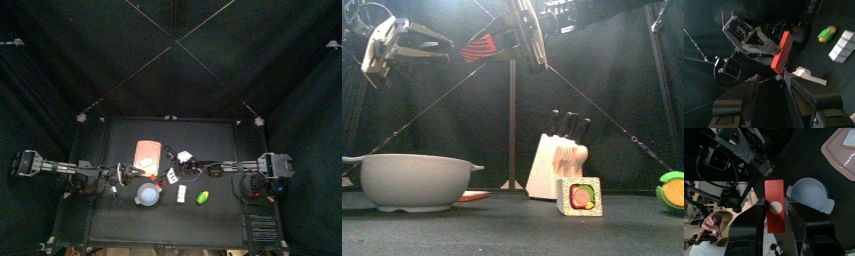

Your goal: Hand over salmon

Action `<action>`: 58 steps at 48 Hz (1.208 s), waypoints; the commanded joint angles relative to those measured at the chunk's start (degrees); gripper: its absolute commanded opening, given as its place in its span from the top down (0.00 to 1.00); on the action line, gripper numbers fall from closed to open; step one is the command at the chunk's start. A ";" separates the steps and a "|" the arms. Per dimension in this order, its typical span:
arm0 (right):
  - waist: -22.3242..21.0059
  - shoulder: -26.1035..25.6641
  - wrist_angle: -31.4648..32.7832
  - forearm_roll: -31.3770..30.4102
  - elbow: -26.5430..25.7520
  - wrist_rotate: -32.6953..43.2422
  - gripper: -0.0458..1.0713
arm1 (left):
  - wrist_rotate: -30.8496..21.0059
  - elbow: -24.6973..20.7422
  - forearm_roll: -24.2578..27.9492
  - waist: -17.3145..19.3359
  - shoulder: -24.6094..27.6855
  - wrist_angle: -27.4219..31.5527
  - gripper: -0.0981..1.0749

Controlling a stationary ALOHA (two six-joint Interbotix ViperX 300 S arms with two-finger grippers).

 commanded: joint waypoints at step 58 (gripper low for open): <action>0.35 -3.08 -7.73 2.46 1.05 0.44 0.48 | 40.96 -4.48 -12.66 -4.92 22.68 -29.88 0.21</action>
